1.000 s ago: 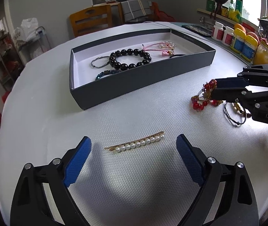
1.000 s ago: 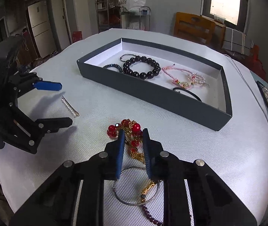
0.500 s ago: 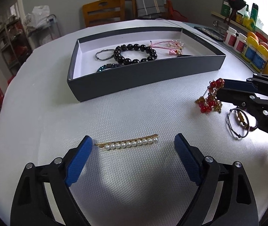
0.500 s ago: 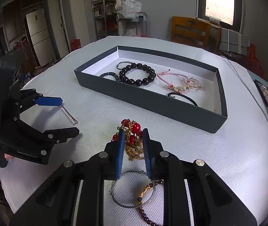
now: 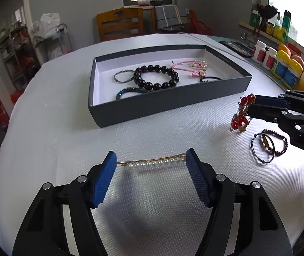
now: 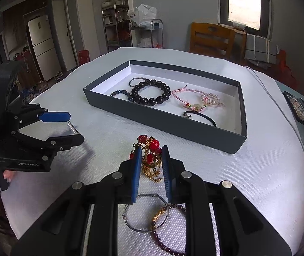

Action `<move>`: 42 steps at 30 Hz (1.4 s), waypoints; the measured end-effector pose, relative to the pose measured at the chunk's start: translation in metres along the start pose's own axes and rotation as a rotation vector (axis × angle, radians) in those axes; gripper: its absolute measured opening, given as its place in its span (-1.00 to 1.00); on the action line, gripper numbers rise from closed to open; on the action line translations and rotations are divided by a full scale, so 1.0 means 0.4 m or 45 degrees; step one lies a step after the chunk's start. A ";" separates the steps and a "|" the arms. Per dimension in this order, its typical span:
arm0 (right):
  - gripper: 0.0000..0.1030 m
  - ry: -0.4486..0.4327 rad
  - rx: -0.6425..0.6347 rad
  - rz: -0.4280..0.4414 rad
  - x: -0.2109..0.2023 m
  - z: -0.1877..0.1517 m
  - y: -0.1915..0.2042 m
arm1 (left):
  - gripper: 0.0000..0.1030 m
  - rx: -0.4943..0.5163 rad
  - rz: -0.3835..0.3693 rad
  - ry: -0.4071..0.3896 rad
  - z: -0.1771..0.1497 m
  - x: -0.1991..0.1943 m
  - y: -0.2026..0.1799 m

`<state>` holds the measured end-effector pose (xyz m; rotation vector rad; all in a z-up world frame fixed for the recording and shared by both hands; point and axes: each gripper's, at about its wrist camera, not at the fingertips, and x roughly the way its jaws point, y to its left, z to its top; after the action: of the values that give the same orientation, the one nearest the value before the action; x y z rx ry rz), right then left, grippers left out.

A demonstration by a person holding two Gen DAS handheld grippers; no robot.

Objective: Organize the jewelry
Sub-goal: 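Grasp the pearl hair pin with the left tool while the right tool grasps the red tassel charm, then lower the pearl pin into the box with the left tool while the right tool drops the red charm there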

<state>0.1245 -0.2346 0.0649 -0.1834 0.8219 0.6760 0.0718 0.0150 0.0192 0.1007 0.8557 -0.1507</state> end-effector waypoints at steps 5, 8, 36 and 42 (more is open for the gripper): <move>-0.63 -0.014 -0.016 -0.012 -0.045 0.029 -0.007 | 0.35 0.019 0.003 -0.071 0.047 -0.054 0.012; -0.64 -0.035 -0.020 -0.022 -0.079 0.061 -0.018 | 0.35 0.030 -0.003 -0.110 0.084 -0.078 0.018; -0.63 -0.024 0.304 -0.155 0.130 0.183 -0.251 | 0.35 0.028 -0.108 0.006 0.251 0.193 -0.118; -0.63 0.023 0.323 -0.175 0.164 0.167 -0.263 | 0.35 0.036 -0.134 0.007 0.252 0.191 -0.103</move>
<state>0.2626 -0.2578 0.0520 -0.0161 0.8956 0.4373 0.1890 -0.0478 0.0257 0.0828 0.8649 -0.2615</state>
